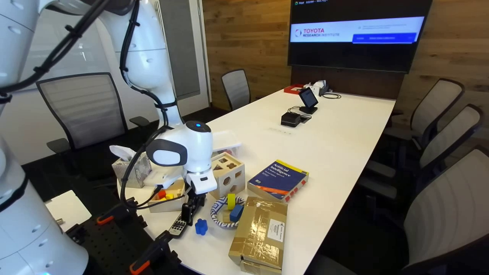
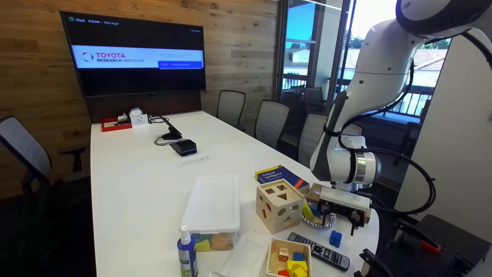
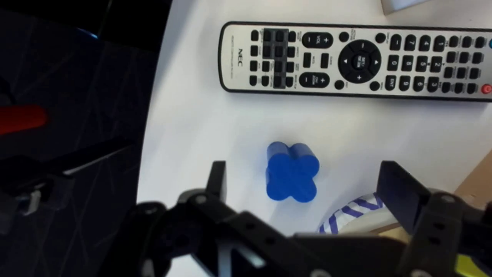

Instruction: Put the blue block in the wooden toy box.

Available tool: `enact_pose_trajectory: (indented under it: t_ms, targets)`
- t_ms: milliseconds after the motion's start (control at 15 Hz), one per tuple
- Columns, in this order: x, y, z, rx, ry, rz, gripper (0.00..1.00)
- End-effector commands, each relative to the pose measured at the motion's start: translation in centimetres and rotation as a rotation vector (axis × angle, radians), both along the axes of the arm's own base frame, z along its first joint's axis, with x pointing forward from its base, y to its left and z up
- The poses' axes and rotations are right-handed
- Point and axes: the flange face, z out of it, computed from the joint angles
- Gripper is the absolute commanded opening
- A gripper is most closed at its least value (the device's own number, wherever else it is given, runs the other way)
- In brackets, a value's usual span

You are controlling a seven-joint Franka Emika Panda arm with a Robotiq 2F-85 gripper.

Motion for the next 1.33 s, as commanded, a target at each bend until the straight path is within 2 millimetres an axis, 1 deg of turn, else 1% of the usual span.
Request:
enact_pose_trajectory:
  t_ms: [0, 267, 667, 933, 1000, 1067, 1133, 1267]
  targets:
    - [0.0, 0.0, -0.8, -0.028, -0.025, -0.021, 1.0]
    - [0.0, -0.2, -1.7, -0.045, -0.037, -0.028, 1.0]
    - [-0.3, -1.3, -2.8, -0.048, -0.042, -0.047, 1.0]
    - [0.0, -1.9, -3.5, -0.037, -0.038, -0.043, 1.0]
    - [0.0, -2.0, -3.6, -0.038, -0.038, -0.044, 0.98]
    - [0.0, -2.1, -3.7, -0.04, -0.038, -0.044, 0.95]
    - [0.0, -2.1, -3.7, -0.041, -0.039, -0.045, 0.86]
    - [0.0, -2.1, -3.9, -0.043, -0.04, -0.047, 0.61]
